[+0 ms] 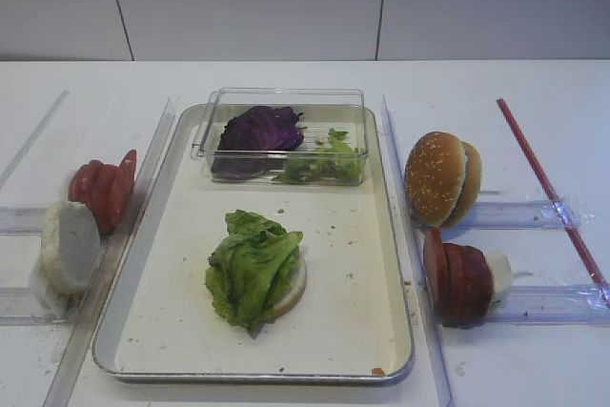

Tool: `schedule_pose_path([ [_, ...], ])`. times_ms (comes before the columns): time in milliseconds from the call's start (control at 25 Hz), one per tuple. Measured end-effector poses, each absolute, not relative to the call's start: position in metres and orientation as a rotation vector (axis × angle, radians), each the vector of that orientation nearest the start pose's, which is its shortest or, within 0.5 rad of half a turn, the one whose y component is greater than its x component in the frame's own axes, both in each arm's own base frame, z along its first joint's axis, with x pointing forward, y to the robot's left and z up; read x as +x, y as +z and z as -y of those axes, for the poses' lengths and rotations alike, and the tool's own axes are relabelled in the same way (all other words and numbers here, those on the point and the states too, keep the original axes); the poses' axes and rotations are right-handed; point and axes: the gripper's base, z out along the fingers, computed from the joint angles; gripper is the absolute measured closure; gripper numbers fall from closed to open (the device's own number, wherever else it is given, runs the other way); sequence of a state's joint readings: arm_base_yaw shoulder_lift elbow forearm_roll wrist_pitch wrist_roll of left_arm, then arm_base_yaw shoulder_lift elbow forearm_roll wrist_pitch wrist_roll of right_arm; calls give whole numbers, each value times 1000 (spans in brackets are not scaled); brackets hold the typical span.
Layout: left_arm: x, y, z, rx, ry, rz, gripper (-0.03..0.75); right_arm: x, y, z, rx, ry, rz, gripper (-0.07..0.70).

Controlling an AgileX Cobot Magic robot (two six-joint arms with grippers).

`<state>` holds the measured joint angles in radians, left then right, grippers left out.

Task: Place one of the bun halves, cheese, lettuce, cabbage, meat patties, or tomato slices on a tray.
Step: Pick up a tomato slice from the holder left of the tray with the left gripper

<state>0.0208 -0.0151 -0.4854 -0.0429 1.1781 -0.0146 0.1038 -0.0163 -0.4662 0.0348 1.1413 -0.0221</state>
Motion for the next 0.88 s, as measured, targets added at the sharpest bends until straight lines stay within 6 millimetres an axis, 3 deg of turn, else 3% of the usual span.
schedule_pose_path([
  [880,-11,264,4,-33,-49,-2160,295,-7,261,-2,-138,90,-2139,174],
])
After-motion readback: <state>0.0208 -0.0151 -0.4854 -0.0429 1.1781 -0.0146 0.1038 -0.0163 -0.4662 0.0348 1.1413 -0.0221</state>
